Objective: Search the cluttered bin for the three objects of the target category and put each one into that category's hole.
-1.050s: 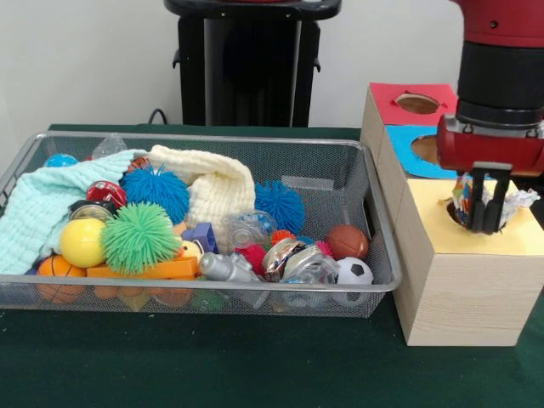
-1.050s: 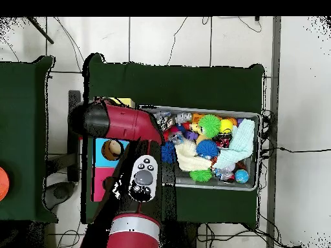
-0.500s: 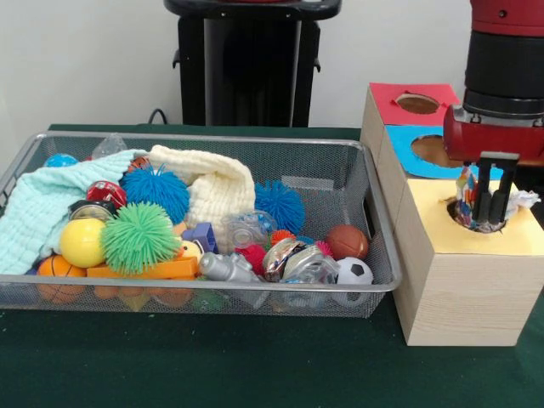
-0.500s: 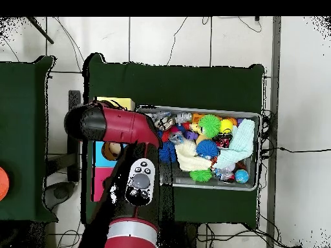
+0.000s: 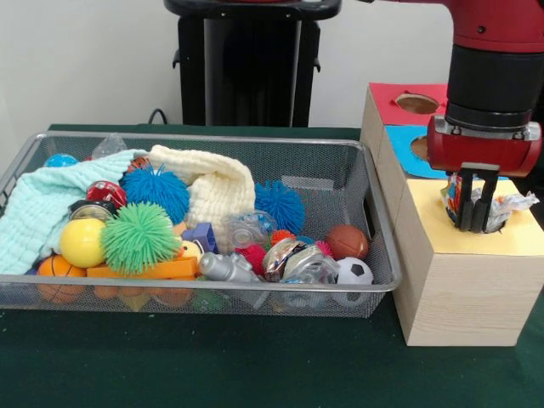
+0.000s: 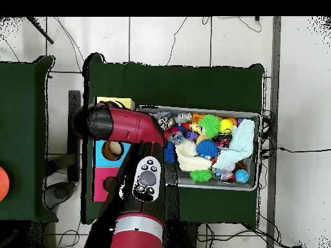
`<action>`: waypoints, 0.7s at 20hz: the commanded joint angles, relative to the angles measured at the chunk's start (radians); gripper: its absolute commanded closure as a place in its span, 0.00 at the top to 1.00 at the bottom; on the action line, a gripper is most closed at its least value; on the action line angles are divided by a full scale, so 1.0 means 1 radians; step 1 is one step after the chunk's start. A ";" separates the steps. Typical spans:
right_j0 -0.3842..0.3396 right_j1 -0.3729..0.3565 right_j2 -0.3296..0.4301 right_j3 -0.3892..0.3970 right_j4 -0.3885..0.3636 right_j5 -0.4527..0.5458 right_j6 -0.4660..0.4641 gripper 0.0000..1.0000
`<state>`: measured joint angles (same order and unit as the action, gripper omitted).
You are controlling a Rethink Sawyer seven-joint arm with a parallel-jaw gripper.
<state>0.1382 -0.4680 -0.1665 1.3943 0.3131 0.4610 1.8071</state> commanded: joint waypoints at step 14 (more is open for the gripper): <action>-0.021 0.042 0.090 0.118 -0.022 0.071 0.120 0.00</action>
<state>0.1380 -0.4689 -0.1661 1.3958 0.3132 0.4607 1.8071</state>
